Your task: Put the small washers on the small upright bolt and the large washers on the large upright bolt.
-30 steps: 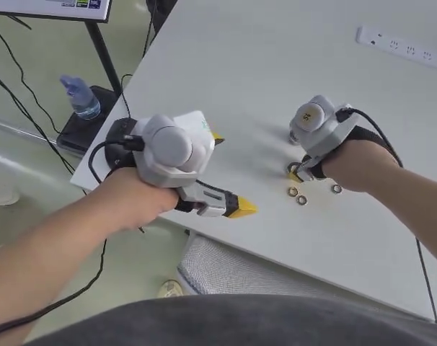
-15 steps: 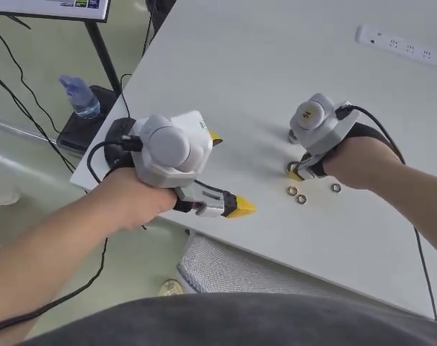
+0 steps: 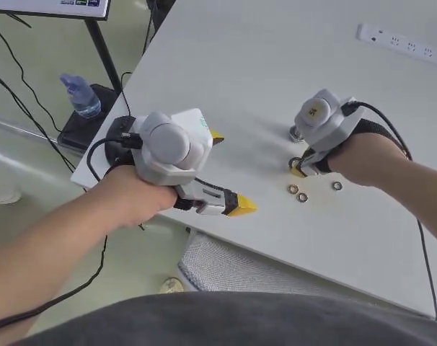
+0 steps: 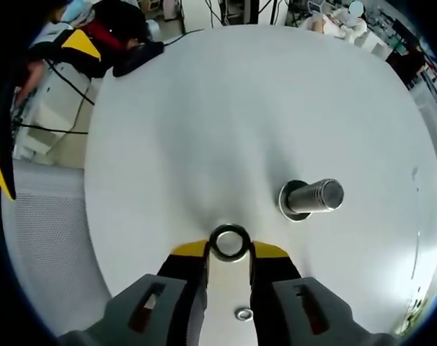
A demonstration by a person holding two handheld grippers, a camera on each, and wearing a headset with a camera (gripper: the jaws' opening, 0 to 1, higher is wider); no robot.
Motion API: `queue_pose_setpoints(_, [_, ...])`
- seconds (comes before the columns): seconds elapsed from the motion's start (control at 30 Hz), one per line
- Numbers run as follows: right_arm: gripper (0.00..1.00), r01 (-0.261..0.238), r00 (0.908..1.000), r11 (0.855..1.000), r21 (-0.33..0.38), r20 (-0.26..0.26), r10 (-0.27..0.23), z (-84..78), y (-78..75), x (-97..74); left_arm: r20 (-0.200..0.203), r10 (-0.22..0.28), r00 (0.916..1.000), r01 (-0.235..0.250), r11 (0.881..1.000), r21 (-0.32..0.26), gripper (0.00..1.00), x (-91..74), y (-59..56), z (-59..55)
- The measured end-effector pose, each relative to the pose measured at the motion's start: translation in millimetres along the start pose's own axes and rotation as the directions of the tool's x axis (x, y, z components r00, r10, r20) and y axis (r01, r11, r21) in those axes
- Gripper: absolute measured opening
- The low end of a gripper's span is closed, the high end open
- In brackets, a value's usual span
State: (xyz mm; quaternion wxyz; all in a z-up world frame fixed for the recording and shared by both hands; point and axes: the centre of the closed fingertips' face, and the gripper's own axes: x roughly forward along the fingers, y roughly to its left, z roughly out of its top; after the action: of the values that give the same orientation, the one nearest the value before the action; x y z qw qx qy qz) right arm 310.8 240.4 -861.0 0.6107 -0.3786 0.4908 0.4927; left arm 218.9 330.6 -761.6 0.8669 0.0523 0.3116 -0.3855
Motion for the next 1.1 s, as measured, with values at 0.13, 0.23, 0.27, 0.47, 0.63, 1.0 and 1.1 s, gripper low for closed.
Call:
queue_pose_setpoints(0.13, [0.21, -0.01, 0.9999, 1.0, -0.001, -0.008, 0.01, -2.9, 0.4, -2.4, -0.002, -0.001, 1.0, 0.001, 1.0, 0.003, 0.79, 1.0, -0.3, 1.3])
queue_pose_setpoints(0.23, [0.21, -0.013, 0.9999, 1.0, -0.001, -0.006, 0.013, -5.4, -2.7, -5.7, -0.006, 0.004, 1.0, -0.004, 1.0, 0.003, 0.8, 1.3, 1.1, 1.9])
queue_pose_setpoints(0.27, [0.21, -0.016, 0.9999, 1.0, 0.001, -0.003, 0.016, -5.4, -3.0, -8.0, -0.004, 0.007, 1.0, -0.007, 1.0, 0.003, 0.81, 1.3, 1.5, 2.3])
queue_pose_setpoints(0.47, [0.21, -0.023, 0.9994, 1.0, 0.014, 0.025, 0.023, -0.6, -5.9, -22.9, -0.007, 0.006, 1.0, -0.006, 1.0, 0.004, 0.82, 2.0, -0.1, 1.8])
queue_pose_setpoints(0.63, [0.21, -0.023, 0.9987, 0.999, 0.03, 0.045, 0.022, 2.9, -11.6, -35.4, -0.007, 0.003, 1.0, -0.003, 1.0, -0.001, 0.84, 1.9, -3.0, 0.8])
queue_pose_setpoints(1.0, [0.21, -0.028, 0.9995, 1.0, 0.009, 0.016, 0.028, 1.1, -16.2, -50.8, -0.016, 0.011, 0.9998, -0.01, 1.0, 0.015, 0.84, 1.5, -4.9, 1.9])
queue_pose_setpoints(1.1, [0.21, -0.028, 0.9994, 1.0, 0.005, 0.022, 0.027, 4.6, -17.9, -56.0, -0.014, 0.015, 0.9998, -0.015, 1.0, 0.014, 0.85, 0.5, -4.3, 3.0])
